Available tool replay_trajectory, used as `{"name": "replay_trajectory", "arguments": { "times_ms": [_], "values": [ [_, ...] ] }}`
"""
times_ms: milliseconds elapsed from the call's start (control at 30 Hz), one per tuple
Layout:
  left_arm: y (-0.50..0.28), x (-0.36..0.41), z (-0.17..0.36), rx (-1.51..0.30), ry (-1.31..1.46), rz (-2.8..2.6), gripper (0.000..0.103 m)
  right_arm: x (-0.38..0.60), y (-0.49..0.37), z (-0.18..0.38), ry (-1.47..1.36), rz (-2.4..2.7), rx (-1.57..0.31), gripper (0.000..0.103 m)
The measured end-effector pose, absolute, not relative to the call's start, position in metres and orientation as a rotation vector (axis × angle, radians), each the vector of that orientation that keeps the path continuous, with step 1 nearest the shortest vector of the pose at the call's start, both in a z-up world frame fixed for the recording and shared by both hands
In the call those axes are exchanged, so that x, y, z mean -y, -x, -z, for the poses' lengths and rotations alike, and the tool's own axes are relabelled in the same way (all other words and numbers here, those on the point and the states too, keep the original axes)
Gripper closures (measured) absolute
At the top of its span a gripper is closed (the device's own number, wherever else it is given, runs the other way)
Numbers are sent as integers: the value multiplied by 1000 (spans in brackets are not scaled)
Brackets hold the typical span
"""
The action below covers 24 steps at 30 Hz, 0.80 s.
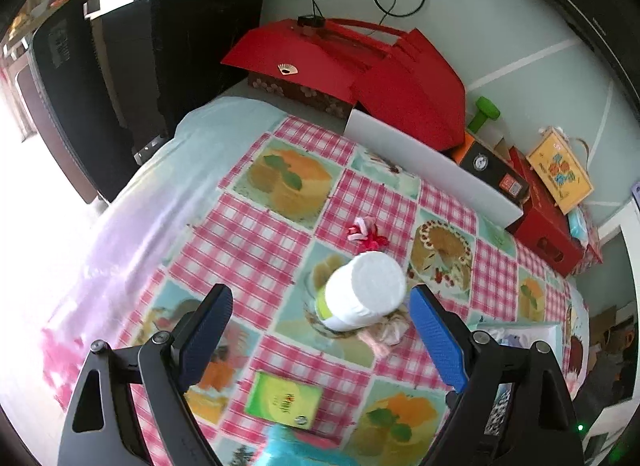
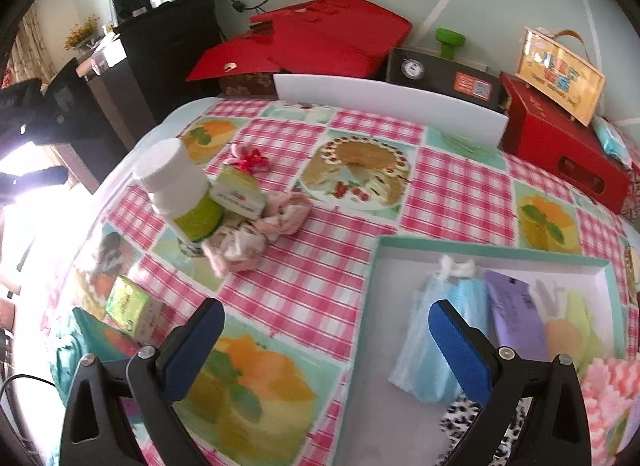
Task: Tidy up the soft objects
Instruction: 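Move both open grippers back toward the white bottle and remaining items, then grasp the green tissue pack with the left gripper while the right grasps the green box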
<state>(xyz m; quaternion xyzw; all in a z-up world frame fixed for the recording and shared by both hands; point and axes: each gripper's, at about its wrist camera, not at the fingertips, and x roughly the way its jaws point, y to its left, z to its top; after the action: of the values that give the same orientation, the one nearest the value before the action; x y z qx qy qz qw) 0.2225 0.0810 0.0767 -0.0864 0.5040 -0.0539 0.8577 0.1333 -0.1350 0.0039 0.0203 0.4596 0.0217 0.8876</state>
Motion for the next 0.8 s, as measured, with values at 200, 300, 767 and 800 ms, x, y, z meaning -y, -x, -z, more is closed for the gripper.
{"name": "replay_trajectory", "arguments": {
  "times_ms": [200, 300, 767, 800],
  "values": [
    [-228, -93, -68, -1103, 104, 137, 13, 112, -155, -16, 15, -87, -939, 1],
    [-223, -101, -49, -1161, 96, 145, 13, 101, -166, -19, 44, -117, -938, 4],
    [-210, -72, 30, -1499, -17, 394, 13, 77, -214, 2, 167, -220, -1005, 32],
    [-211, -69, 34, -1521, -30, 405, 13, 75, -217, 2, 176, -226, -1008, 34]
  ]
}}
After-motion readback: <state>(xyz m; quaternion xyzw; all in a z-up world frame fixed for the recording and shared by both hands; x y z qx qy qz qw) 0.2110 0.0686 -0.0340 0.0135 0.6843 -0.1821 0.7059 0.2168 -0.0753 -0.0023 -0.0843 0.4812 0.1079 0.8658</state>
